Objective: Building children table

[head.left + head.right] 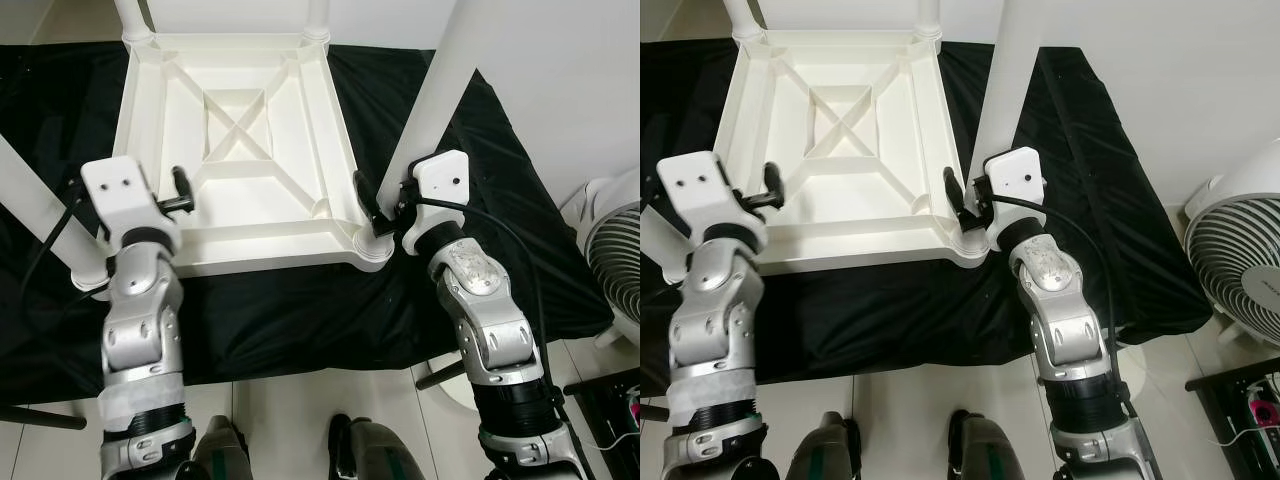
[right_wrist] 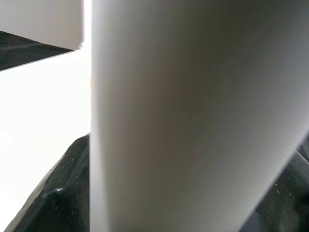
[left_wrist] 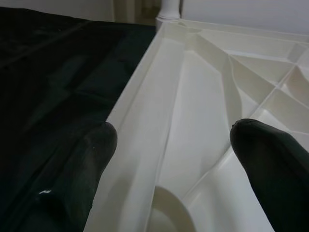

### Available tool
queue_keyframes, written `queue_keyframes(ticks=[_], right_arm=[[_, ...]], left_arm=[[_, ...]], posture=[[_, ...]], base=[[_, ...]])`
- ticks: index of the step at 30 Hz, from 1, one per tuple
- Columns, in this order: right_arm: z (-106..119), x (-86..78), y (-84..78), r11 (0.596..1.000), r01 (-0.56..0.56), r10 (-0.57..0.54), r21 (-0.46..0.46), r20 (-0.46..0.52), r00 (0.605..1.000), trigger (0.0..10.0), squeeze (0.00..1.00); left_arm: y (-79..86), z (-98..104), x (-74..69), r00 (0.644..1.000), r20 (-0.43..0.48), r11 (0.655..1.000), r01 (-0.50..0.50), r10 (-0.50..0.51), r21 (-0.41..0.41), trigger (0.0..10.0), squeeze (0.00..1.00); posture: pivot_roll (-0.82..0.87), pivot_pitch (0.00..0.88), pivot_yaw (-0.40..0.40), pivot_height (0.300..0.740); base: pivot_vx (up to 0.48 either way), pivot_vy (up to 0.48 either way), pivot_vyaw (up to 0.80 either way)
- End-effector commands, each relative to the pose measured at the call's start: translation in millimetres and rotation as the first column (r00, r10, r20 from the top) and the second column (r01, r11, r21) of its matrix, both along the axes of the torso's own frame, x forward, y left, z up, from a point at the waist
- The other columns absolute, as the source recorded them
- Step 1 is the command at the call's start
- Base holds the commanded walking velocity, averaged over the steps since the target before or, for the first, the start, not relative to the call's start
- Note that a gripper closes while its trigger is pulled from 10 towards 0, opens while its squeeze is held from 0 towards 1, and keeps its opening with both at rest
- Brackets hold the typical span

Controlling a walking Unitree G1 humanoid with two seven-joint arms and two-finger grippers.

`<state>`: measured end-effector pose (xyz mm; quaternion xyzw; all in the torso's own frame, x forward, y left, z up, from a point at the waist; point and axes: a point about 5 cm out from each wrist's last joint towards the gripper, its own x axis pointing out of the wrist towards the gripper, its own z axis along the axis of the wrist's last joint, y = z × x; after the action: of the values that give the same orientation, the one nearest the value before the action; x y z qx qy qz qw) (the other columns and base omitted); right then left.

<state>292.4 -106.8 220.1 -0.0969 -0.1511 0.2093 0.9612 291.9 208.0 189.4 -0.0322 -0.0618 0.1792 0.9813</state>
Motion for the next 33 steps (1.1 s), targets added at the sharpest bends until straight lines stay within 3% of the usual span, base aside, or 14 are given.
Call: queue_keyframes(ticks=[1,2,5,15,17,21,26,29,33], right_arm=[[3.9,0.2,5.4,0.999,-0.039,0.039,0.007,0.017,0.999,10.0,0.0],[3.9,0.2,5.4,0.999,-0.039,0.039,0.007,0.017,0.999,10.0,0.0],[5.2,1.2,8.0,0.995,-0.1,0.1,0.011,0.021,0.995,10.0,0.0],[2.3,8.3,11.0,0.979,-0.202,0.202,-0.002,-0.004,0.979,10.0,0.0],[-2.6,11.6,17.9,0.952,-0.306,0.305,-0.011,-0.032,0.952,10.0,0.0],[-6.0,12.9,23.0,0.931,-0.365,0.364,-0.011,-0.052,0.93,10.0,0.0],[-14.9,20.1,35.7,0.905,-0.424,0.421,-0.034,-0.079,0.904,10.0,0.0],[-15.4,23.6,35.6,0.908,-0.417,0.412,-0.049,-0.078,0.908,10.0,0.0],[-11.1,27.5,29.3,0.925,-0.376,0.373,-0.061,-0.05,0.926,10.0,0.0]], left_arm=[[21.4,-1.9,-14.1,0.928,-0.02,0.928,-0.372,0.372,-0.031,10.0,0.0],[21.4,-1.9,-14.1,0.928,-0.02,0.928,-0.372,0.372,-0.031,10.0,0.0],[29.2,-1.7,-24.8,0.886,-0.018,0.886,-0.463,0.463,-0.016,10.0,0.0],[33.4,0.3,-32.4,0.852,-0.018,0.852,-0.524,0.524,0.006,10.0,0.0],[35.9,1.0,-36.5,0.836,-0.02,0.836,-0.549,0.549,0.018,10.0,0.0],[37.8,1.2,-38.8,0.828,-0.021,0.828,-0.56,0.561,0.023,10.0,0.0],[45.9,3.6,-46.7,0.79,-0.011,0.79,-0.612,0.613,0.045,10.0,0.0],[45.6,3.0,-47.1,0.788,-0.017,0.788,-0.614,0.615,0.046,10.0,0.0],[40.8,-1.8,-45.2,0.81,-0.044,0.811,-0.584,0.585,0.028,10.0,0.0]], posture=[[0.01,0.122,-0.036,0.74],[0.01,0.122,-0.036,0.74],[0.02,0.129,-0.041,0.74],[0.02,0.14,-0.047,0.74],[0.02,0.142,-0.047,0.74],[0.02,0.142,-0.047,0.74],[0.03,0.143,-0.049,0.74],[0.03,0.143,-0.052,0.74],[0.03,0.144,-0.056,0.74]], base=[[0.0,0.0,0.0],[0.0,0.0,0.0],[0.0,0.0,0.0],[0.0,0.0,0.0],[0.0,0.0,0.0],[0.0,0.0,0.0],[0.0,0.0,0.0],[0.0,0.0,0.0],[0.0,0.0,0.0]])
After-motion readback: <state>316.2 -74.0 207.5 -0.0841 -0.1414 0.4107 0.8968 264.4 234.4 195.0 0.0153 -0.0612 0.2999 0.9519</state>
